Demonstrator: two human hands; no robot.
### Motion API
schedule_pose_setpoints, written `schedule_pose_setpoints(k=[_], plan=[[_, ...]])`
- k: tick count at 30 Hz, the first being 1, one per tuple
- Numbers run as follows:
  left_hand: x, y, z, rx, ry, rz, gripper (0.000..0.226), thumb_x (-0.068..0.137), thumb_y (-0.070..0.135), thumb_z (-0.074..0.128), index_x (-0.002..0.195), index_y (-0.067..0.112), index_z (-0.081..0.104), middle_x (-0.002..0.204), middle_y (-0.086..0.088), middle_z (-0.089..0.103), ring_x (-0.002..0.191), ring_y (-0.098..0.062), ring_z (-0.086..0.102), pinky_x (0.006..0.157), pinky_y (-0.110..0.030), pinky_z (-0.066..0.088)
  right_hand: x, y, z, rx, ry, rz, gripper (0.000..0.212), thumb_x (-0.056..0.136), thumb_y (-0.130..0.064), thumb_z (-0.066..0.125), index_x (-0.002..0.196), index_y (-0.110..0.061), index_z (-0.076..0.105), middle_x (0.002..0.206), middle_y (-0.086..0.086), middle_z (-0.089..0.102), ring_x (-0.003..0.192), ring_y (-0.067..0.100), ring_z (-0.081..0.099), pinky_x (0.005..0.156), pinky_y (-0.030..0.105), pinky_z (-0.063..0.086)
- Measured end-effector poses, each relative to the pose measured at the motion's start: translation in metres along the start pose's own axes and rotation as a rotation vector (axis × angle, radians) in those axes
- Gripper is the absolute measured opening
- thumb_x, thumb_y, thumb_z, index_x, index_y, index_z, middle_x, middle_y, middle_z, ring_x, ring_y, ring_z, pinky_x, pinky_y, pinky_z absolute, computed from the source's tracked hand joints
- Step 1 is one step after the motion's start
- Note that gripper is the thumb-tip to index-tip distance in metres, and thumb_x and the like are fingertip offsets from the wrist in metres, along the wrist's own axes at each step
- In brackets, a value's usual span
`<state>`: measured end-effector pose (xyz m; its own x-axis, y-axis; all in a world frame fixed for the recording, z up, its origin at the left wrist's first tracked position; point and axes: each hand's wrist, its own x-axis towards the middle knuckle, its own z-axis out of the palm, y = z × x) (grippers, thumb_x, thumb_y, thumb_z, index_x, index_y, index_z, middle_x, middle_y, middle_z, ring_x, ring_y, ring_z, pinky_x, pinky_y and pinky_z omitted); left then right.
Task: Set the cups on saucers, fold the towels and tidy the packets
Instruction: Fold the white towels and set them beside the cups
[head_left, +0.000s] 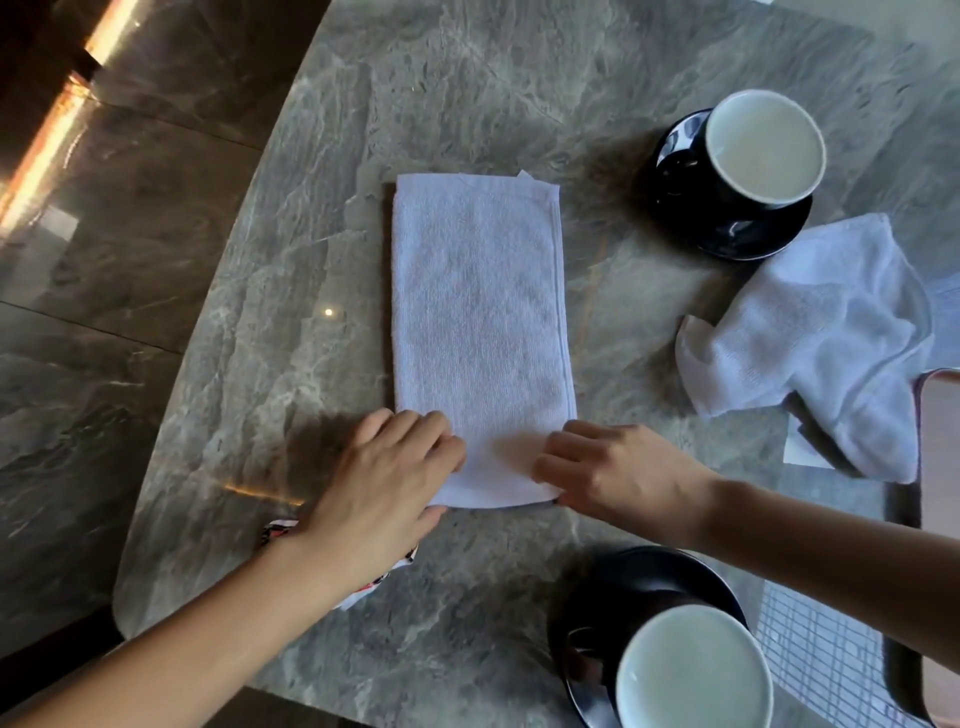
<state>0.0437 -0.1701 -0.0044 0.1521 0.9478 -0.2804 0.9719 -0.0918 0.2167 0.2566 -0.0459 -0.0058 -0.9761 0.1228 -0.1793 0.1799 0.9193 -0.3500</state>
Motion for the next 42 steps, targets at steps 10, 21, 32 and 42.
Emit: schedule_pose_setpoints(k=[10,21,32,42], plan=[[-0.004,-0.01,0.002,-0.141,0.121,0.004,0.04,0.049,0.007,0.063,0.085,0.021,0.052,0.08,0.009,0.059,0.073,-0.017,0.06,0.082,-0.027,0.032,0.01,-0.005,-0.001,0.021,0.06,0.11,0.021,0.065,-0.004,0.059,0.086,-0.009,0.056,0.077,0.004,0.057,0.067,0.026,0.059,0.039,0.034,0.045],[-0.002,-0.03,0.004,-0.825,0.287,-0.298,0.013,0.083,0.031,0.058,0.077,0.019,0.058,0.069,0.005,0.066,0.073,-0.013,0.067,0.073,-0.04,0.052,0.002,0.004,0.009,0.119,0.208,0.242,0.021,0.082,-0.026,0.068,0.087,-0.006,0.062,0.084,0.008,0.061,0.079,0.031,0.061,0.068,0.038,0.054],[0.006,-0.034,-0.014,-0.948,0.196,-0.293,0.03,0.091,0.043,0.041,0.071,0.021,0.043,0.061,0.01,0.035,0.057,-0.008,0.031,0.055,-0.027,0.027,0.001,0.014,0.001,0.572,0.432,0.461,0.01,0.092,-0.033,0.052,0.098,-0.024,0.052,0.074,-0.005,0.063,0.068,0.011,0.063,0.061,0.026,0.049],[0.021,-0.037,-0.017,-1.395,0.213,-0.499,0.018,0.092,0.019,0.049,0.081,0.018,0.063,0.067,0.018,0.068,0.058,0.012,0.058,0.052,-0.004,0.043,0.02,0.031,-0.011,1.001,0.443,0.635,0.031,0.085,-0.044,0.058,0.076,-0.014,0.057,0.059,-0.004,0.054,0.058,0.003,0.05,0.052,0.018,0.038]])
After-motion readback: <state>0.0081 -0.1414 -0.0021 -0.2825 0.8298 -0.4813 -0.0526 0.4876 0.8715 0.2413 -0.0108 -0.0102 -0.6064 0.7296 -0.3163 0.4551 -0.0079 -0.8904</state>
